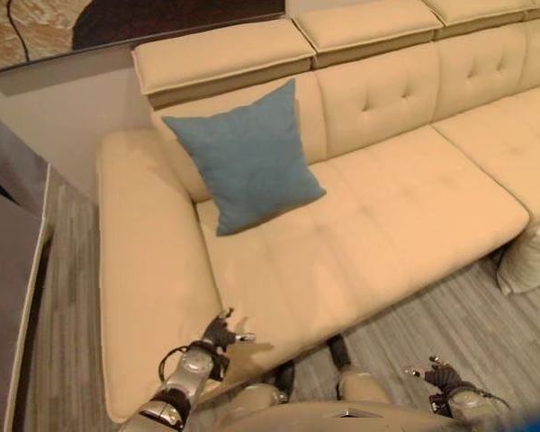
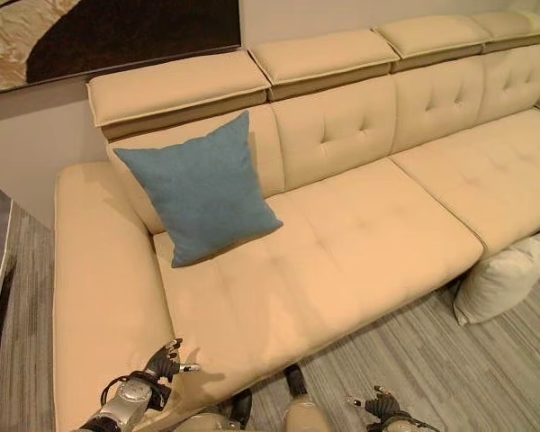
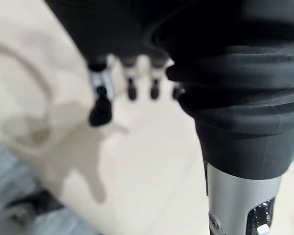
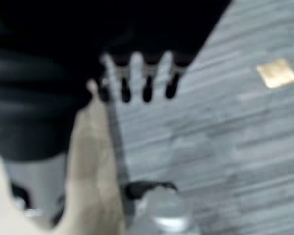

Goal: Pick up all the scattered cushions and arrange them neatly on the sofa.

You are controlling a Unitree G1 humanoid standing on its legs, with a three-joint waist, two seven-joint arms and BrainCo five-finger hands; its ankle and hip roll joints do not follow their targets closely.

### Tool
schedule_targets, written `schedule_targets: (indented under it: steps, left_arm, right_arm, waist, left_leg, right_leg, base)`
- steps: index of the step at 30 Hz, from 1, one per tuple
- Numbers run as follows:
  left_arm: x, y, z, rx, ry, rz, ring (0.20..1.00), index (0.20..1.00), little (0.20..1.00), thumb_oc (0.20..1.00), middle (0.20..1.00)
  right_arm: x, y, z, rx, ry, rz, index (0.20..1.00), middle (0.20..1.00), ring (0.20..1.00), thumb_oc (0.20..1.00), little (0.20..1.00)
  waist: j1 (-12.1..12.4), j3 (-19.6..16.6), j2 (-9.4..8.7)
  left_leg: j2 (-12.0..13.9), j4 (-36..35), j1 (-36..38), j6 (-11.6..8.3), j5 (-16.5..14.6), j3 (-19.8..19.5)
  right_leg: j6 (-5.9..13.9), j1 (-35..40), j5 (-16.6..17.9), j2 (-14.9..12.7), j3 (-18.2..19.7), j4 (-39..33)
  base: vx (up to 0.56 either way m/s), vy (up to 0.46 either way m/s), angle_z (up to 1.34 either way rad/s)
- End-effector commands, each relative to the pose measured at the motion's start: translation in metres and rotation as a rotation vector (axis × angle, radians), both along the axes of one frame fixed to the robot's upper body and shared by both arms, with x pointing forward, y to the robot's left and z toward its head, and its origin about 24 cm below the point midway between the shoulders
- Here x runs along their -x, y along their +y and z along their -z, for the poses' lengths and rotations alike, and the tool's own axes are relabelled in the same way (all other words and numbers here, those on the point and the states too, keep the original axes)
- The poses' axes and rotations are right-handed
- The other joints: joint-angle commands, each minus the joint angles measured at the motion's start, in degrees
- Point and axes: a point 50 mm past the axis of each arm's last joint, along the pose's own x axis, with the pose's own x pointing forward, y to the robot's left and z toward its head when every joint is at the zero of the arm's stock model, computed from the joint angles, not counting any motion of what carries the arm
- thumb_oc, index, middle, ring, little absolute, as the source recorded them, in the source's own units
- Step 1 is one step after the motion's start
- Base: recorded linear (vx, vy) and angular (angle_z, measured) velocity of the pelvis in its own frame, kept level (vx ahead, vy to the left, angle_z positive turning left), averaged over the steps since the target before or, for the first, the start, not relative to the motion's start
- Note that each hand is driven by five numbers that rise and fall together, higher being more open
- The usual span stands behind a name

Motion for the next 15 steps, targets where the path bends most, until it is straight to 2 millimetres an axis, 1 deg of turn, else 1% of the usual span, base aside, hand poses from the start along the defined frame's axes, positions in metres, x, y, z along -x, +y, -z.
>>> schedule_targets:
  steps: [1,2,3,4,5,6,7,8,9,10,12,13,14,15]
  left_arm:
    - [0.029,0.03,0.006,-0.087,0.1,-0.021,1.0,1.0,1.0,1.0,1.0]
    - [0.029,0.03,0.006,-0.087,0.1,-0.021,1.0,1.0,1.0,1.0,1.0]
    - [0.032,0.031,0.007,-0.094,0.115,-0.017,1.0,1.0,1.0,1.0,1.0]
    - [0.033,0.033,0.007,-0.112,0.117,-0.01,1.0,1.0,1.0,1.0,1.0]
    - [0.033,0.033,0.007,-0.113,0.118,-0.01,1.0,1.0,1.0,1.0,1.0]
    - [0.032,0.032,0.007,-0.116,0.118,-0.011,1.0,1.0,1.0,1.0,1.0]
    - [0.032,0.032,0.007,-0.116,0.118,-0.011,1.0,1.0,1.0,1.0,1.0]
    - [0.031,0.03,0.008,-0.116,0.117,-0.014,1.0,1.0,1.0,1.0,1.0]
    - [0.023,0.024,0.007,-0.105,0.101,-0.001,1.0,1.0,1.0,1.0,1.0]
    - [0.023,0.024,0.007,-0.105,0.101,-0.001,1.0,1.0,1.0,1.0,1.0]
    - [0.02,0.019,0.006,-0.102,0.095,0.032,1.0,1.0,1.0,1.0,1.0]
    - [0.016,0.013,0.006,-0.095,0.088,0.052,1.0,1.0,1.0,1.0,1.0]
    - [0.016,0.013,0.006,-0.094,0.088,0.052,1.0,1.0,1.0,1.0,1.0]
    - [0.012,0.01,0.005,-0.087,0.075,0.061,1.0,1.0,1.0,1.0,1.0]
  right_arm:
    - [0.005,-0.018,-0.006,0.059,-0.024,-0.013,1.0,1.0,1.0,1.0,1.0]
    - [0.005,-0.018,-0.006,0.059,-0.024,-0.013,1.0,1.0,1.0,1.0,1.0]
    - [0.006,-0.016,-0.006,0.058,-0.021,-0.018,1.0,1.0,1.0,1.0,1.0]
    - [0.003,-0.014,-0.006,0.059,-0.036,-0.023,1.0,1.0,1.0,1.0,1.0]
    - [0.003,-0.014,-0.006,0.059,-0.035,-0.023,1.0,1.0,1.0,1.0,1.0]
    - [0.001,-0.013,-0.007,0.057,-0.046,-0.027,1.0,1.0,1.0,1.0,1.0]
    - [0.001,-0.013,-0.007,0.057,-0.046,-0.026,1.0,1.0,1.0,1.0,1.0]
    - [-0.003,-0.01,-0.007,0.055,-0.063,-0.03,1.0,1.0,1.0,1.0,1.0]
    - [-0.009,-0.012,-0.01,0.061,-0.087,-0.029,1.0,1.0,1.0,1.0,1.0]
    - [-0.009,-0.012,-0.01,0.062,-0.087,-0.029,1.0,1.0,1.0,1.0,1.0]
    - [-0.009,-0.014,-0.011,0.066,-0.094,-0.027,1.0,1.0,1.0,1.0,1.0]
    - [-0.008,-0.017,-0.012,0.079,-0.091,-0.028,1.0,1.0,1.0,1.0,1.0]
    - [-0.008,-0.017,-0.012,0.079,-0.091,-0.028,1.0,1.0,1.0,1.0,1.0]
    - [-0.008,-0.018,-0.012,0.089,-0.087,-0.034,1.0,1.0,1.0,1.0,1.0]
  waist:
    - [2.63,-1.27,0.42]
    - [2.61,-1.4,0.43]
    - [3.34,-1.88,0.35]
    - [4.7,-2.12,-0.79]
    - [4.77,-2.13,-0.8]
    - [4.97,-2.33,-1.37]
    - [5.01,-2.32,-1.39]
    - [4.95,-2.31,-2.22]
    - [4.17,-1.65,-2.12]
    - [4.16,-1.67,-2.1]
    - [3.36,-1.39,-1.86]
    - [2.9,-0.8,-1.69]
    - [2.92,-0.74,-1.67]
    - [3.04,-0.18,-1.58]
  left_leg:
    - [3.73,-6.54,5.88,-5.86,-2.21,-3.49]
    - [3.74,-6.6,5.71,-5.87,-2.08,-3.52]
    - [4.22,-6.62,5.41,-5.9,-1.96,-2.56]
    - [4.09,-5.75,4.16,-6.17,-1.61,-1.02]
    - [4.11,-5.75,4.17,-6.17,-1.62,-0.95]
    - [4.0,-5.61,3.7,-6.28,-1.31,-0.63]
    - [4.01,-5.61,3.73,-6.29,-1.32,-0.59]
    - [3.99,-5.21,2.97,-6.98,-0.83,0.07]
    - [4.18,-3.68,1.13,-7.89,-0.13,0.41]
    - [4.19,-3.62,1.07,-7.9,-0.16,0.39]
    - [4.35,-2.9,0.73,-8.37,-0.1,0.31]
    - [4.12,-1.81,0.65,-8.61,-0.14,-1.03]
    - [4.13,-1.75,0.67,-8.61,-0.18,-1.03]
    - [3.42,-0.88,0.3,-8.82,-0.07,-2.96]
  right_leg:
    - [-0.07,10.19,-7.87,3.04,-8.34,9.51]
    - [-0.07,10.06,-7.73,3.05,-8.37,9.39]
    - [-0.32,11.47,-8.76,2.71,-10.19,9.96]
    - [-0.15,14.84,-8.94,2.77,-11.08,6.89]
    - [-0.15,14.85,-8.91,2.79,-11.01,6.85]
    - [-0.22,15.55,-9.24,3.32,-10.16,5.24]
    - [-0.23,15.6,-9.22,3.33,-10.12,5.18]
    - [-0.53,16.71,-9.23,4.27,-8.78,0.76]
    - [-1.11,16.42,-8.66,4.96,-7.63,-1.29]
    - [-1.12,16.41,-8.63,4.98,-7.65,-1.32]
    - [-1.68,17.04,-8.27,5.25,-7.75,-2.97]
    - [-2.07,17.2,-7.66,5.47,-6.87,-3.56]
    - [-2.08,17.26,-7.66,5.48,-6.87,-3.57]
    - [-2.19,16.81,-7.18,5.52,-6.34,-3.35]
  base:
    - [-0.22,0.012,-1.7]
    - [-0.13,-0.033,-1.14]
    - [-0.15,-0.084,-0.92]
    - [-0.15,-0.084,-0.82]
    - [-0.14,-0.117,-0.82]
    - [-0.03,-0.05,-0.62]
    - [-0.09,-0.169,-0.41]
    - [-0.16,-0.208,-0.06]
    - [-0.17,-0.208,0.04]
    - [-0.15,-0.133,0.05]
    - [-0.09,-0.073,-0.01]
    - [-0.08,-0.042,-0.02]
    - [-0.1,-0.021,-0.07]
    - [-0.12,0.015,-0.14]
